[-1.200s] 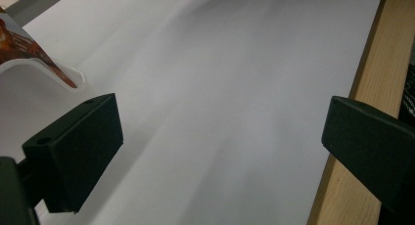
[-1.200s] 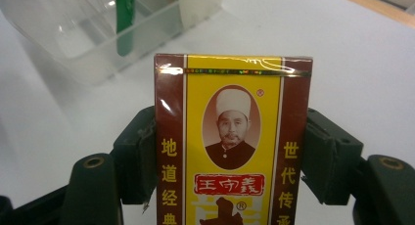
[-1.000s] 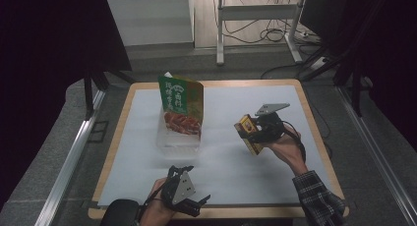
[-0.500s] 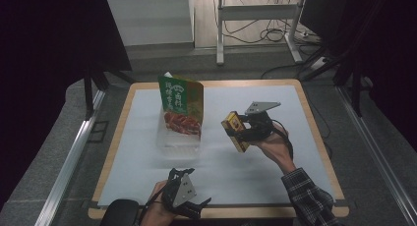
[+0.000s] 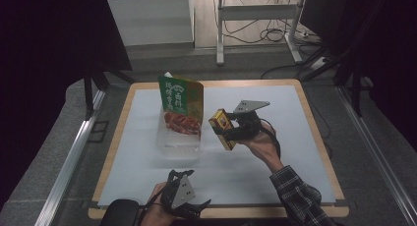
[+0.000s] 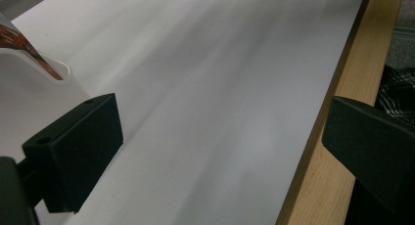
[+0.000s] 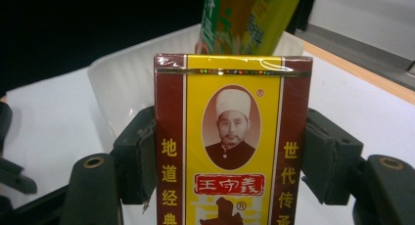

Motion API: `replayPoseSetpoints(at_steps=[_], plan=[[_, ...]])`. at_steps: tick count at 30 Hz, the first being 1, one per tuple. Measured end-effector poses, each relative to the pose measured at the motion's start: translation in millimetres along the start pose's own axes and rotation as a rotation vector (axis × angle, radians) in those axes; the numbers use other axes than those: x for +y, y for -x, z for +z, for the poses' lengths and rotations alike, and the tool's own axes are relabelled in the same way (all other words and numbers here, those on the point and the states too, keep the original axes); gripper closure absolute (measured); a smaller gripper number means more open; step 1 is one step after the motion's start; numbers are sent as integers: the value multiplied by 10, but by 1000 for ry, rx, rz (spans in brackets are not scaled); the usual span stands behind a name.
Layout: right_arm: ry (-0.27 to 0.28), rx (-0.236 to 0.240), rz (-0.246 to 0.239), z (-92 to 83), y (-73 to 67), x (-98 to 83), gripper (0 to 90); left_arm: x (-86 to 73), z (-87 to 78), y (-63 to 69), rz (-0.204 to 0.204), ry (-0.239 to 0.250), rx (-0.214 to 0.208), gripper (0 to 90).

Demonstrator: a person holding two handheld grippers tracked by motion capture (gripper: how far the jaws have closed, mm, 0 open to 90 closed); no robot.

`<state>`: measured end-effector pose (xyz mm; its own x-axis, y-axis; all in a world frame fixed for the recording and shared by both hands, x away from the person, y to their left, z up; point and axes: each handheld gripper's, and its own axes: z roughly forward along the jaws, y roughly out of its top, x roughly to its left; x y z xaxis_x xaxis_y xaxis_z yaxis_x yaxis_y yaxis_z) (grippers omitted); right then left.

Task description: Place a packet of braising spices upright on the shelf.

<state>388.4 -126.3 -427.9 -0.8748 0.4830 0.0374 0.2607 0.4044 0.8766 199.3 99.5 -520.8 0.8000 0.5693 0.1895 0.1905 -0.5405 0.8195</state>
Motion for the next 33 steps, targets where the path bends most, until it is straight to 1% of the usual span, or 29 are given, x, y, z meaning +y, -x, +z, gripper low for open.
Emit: replayPoseSetpoints(at_steps=[2, 7, 11, 13, 20, 29, 33], plan=[[10, 7, 5, 25, -14, 16, 320, -3, 8, 5, -10, 4, -7, 13], [40, 32, 1, 93, -63, 64, 320, -1, 17, 21, -5, 2, -13, 13], [45, 43, -12, 157, -107, 96, 320, -2, 16, 16, -9, 4, -14, 13], [52, 54, -21, 194, -131, 115, 320, -3, 11, 8, -5, 0, -14, 13], [65, 75, -35, 315, -193, 178, 320, -3, 8, 3, -9, 2, -18, 13], [81, 102, -31, 490, -236, 237, 319, -3, 8, 4, -12, 7, -20, 13], [93, 111, -35, 577, -280, 278, 320, -2, 9, 3, -7, 7, -20, 13]])
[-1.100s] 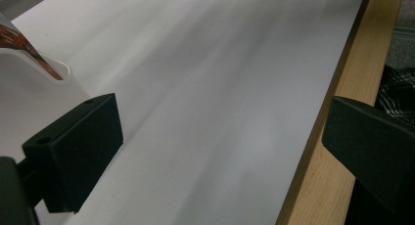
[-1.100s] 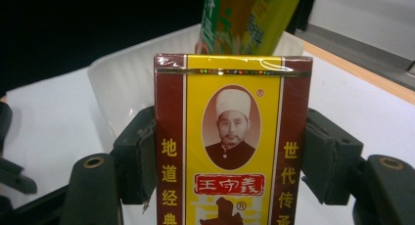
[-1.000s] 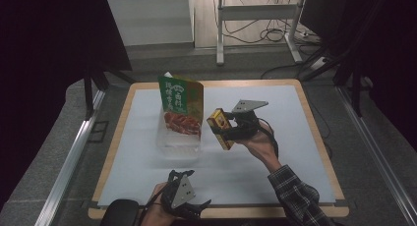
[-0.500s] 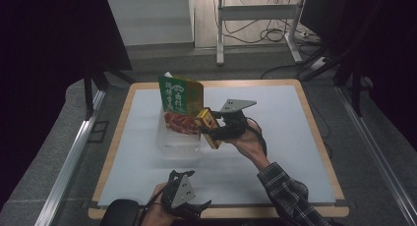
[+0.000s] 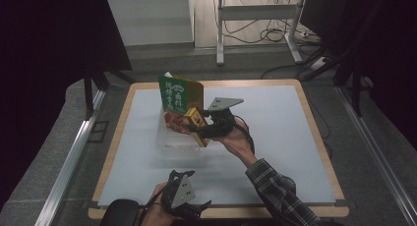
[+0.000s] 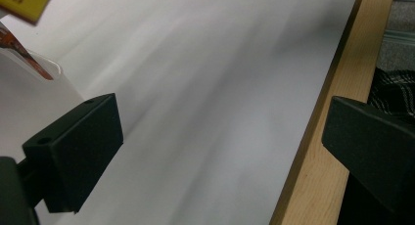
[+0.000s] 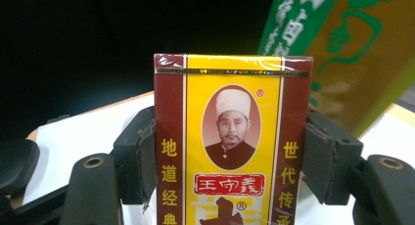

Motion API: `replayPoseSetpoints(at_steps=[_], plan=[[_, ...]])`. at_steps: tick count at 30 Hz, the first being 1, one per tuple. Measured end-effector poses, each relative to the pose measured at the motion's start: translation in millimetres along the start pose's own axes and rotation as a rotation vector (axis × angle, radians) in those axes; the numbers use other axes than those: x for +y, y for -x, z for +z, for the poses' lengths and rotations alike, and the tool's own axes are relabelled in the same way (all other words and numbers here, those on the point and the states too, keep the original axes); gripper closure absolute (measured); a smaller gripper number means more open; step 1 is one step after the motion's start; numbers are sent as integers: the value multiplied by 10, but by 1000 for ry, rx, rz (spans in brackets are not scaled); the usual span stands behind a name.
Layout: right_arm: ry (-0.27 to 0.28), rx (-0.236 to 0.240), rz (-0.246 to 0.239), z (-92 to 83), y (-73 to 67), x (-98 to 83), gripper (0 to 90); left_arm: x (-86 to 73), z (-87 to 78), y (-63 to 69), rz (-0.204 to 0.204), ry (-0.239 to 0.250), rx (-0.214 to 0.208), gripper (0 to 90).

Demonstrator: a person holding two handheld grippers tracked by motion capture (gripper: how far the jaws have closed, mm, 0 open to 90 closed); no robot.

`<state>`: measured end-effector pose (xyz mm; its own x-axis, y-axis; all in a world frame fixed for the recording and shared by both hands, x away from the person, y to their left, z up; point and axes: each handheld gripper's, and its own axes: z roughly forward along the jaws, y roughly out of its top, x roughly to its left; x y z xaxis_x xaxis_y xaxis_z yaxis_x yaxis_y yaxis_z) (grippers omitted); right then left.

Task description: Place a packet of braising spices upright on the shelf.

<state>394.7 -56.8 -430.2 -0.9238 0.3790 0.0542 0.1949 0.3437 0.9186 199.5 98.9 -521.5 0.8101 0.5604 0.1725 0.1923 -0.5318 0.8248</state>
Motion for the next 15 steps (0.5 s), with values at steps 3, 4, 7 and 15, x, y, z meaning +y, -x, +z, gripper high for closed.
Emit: replayPoseSetpoints(at_steps=[3, 4, 7, 15], plan=[[1, 0, -13, 73, -29, 22, 320, -1, -1, 2, -1, 0, 0, 14], [2, 1, -15, 101, -34, 27, 320, 0, -2, 2, -1, 1, 0, 14], [3, 3, -17, 162, -41, 33, 320, 1, -3, 3, 0, 2, -1, 14], [8, 10, -15, 332, -56, 30, 320, 0, -3, 2, 5, 0, -1, 14]])
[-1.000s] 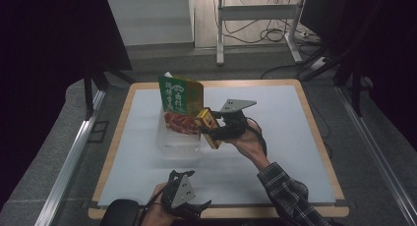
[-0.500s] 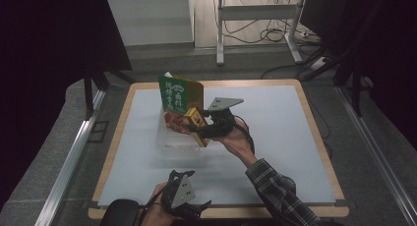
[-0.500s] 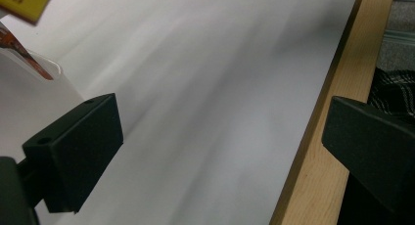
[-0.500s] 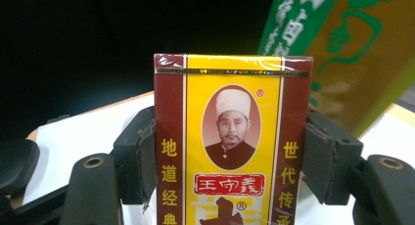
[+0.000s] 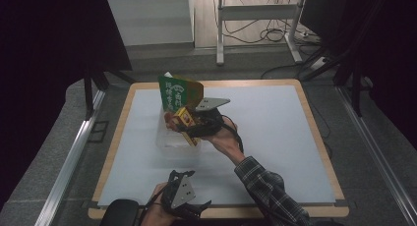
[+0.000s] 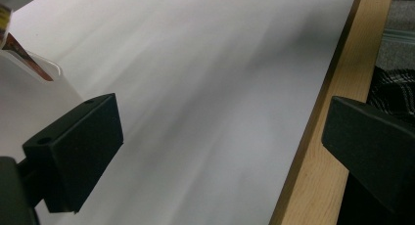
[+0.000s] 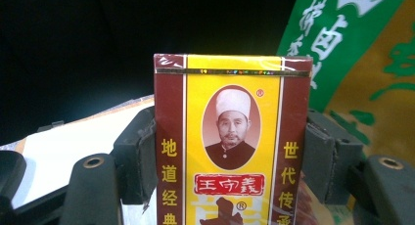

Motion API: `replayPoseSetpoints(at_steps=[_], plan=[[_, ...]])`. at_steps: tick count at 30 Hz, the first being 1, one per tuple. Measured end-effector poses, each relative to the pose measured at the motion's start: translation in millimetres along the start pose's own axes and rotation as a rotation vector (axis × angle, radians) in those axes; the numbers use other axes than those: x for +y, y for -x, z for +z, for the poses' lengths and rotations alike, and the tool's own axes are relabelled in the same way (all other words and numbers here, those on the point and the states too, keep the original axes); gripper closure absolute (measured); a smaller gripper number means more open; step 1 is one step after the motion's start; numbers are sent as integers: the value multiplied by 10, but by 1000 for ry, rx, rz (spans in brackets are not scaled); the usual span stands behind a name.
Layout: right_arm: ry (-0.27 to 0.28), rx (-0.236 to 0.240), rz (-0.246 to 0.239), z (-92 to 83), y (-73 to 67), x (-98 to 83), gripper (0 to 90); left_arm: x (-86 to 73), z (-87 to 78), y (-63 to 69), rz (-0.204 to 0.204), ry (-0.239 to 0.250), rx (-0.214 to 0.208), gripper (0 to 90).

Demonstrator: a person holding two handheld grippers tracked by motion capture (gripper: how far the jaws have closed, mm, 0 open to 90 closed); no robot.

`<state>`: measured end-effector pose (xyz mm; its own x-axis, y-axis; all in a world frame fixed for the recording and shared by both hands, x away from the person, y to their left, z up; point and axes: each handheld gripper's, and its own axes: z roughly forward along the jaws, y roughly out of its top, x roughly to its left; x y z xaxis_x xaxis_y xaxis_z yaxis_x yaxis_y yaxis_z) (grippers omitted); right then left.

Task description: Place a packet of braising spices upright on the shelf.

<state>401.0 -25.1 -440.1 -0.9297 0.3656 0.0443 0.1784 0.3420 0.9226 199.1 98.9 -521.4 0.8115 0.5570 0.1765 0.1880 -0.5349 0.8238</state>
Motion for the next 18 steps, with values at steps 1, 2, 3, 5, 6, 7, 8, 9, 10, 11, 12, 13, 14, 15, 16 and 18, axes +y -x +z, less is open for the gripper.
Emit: replayPoseSetpoints(at_steps=[1, 2, 3, 5, 6, 7, 8, 9, 10, 11, 12, 13, 14, 15, 16, 18], plan=[[-3, -1, 0, 21, -4, -2, 320, 0, 1, 1, 0, 0, 0, 14], [-4, 0, 0, 42, -9, -4, 320, 1, 1, 2, 1, -1, -1, 14], [-4, 3, 2, 60, -17, -7, 320, 1, 1, 2, 2, -2, -2, 14], [0, 12, 6, 97, -35, -9, 320, 0, 2, 2, 3, -2, -3, 14], [2, 14, 6, 108, -43, -8, 320, 0, 2, 3, 3, -3, -3, 14], [7, 21, 8, 126, -58, -6, 320, 0, 2, 2, 3, -3, -3, 14], [8, 23, 8, 136, -66, -4, 320, 0, 1, 2, 3, -2, -3, 14], [14, 21, 7, 151, -78, -4, 320, 0, 2, 2, 2, -1, -3, 14], [19, 26, 8, 165, -88, -4, 320, 0, 2, 2, 2, -1, -3, 14], [22, 37, 16, 184, -97, -7, 320, 0, 2, 2, 2, -2, -4, 14], [28, 36, 19, 199, -107, -13, 320, 0, 2, 2, 2, -2, -3, 14], [29, 37, 16, 215, -113, -22, 320, 0, 2, 3, 2, -2, -4, 14], [29, 36, 15, 226, -116, -30, 320, 0, 2, 3, 2, -2, -4, 14], [25, 35, 18, 243, -119, -48, 320, 0, 2, 3, 2, -2, -4, 14], [24, 35, 17, 250, -117, -61, 320, 0, 2, 3, 2, -2, -4, 14], [12, 30, 23, 254, -112, -98, 320, -1, 3, 3, 3, -3, -5, 15]])
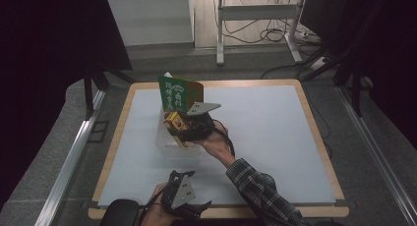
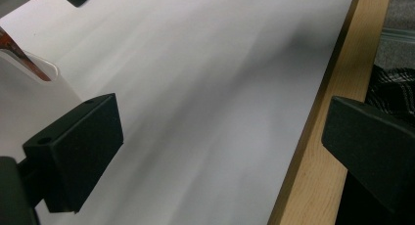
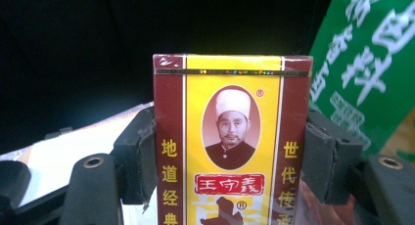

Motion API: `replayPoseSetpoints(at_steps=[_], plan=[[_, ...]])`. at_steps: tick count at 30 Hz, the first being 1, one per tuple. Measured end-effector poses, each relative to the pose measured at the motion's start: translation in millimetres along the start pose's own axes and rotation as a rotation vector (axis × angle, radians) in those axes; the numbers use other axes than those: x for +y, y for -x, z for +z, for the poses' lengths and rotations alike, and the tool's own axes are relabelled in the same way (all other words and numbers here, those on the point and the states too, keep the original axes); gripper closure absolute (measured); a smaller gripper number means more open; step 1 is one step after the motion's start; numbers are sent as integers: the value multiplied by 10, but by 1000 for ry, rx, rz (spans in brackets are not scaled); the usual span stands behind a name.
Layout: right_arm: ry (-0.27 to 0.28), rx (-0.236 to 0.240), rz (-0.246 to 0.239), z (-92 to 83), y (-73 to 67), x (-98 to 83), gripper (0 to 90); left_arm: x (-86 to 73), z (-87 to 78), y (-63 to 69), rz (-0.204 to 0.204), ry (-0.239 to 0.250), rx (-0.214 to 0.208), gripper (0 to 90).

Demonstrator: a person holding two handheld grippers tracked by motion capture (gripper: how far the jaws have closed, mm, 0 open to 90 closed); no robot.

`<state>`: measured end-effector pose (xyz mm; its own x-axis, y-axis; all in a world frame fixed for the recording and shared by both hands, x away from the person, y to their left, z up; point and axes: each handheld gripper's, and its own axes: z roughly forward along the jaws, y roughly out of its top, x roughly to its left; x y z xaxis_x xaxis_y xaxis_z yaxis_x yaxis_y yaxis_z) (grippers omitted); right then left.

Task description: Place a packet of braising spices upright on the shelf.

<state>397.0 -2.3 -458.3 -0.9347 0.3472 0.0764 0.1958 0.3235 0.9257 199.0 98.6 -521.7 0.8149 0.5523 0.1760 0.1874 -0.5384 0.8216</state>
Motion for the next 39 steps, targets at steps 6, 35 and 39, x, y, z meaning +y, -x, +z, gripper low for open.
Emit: replayPoseSetpoints(at_steps=[6, 35, 39], plan=[[-11, -4, 35, -78, 55, -89, 320, 0, 4, 2, 1, -2, -1, 15], [-113, -51, 55, -295, 75, -395, 323, 2, 26, 11, 5, -9, -3, 22], [-141, -57, 37, -292, 72, -357, 300, -3, 24, -6, -1, -7, 1, 23]])
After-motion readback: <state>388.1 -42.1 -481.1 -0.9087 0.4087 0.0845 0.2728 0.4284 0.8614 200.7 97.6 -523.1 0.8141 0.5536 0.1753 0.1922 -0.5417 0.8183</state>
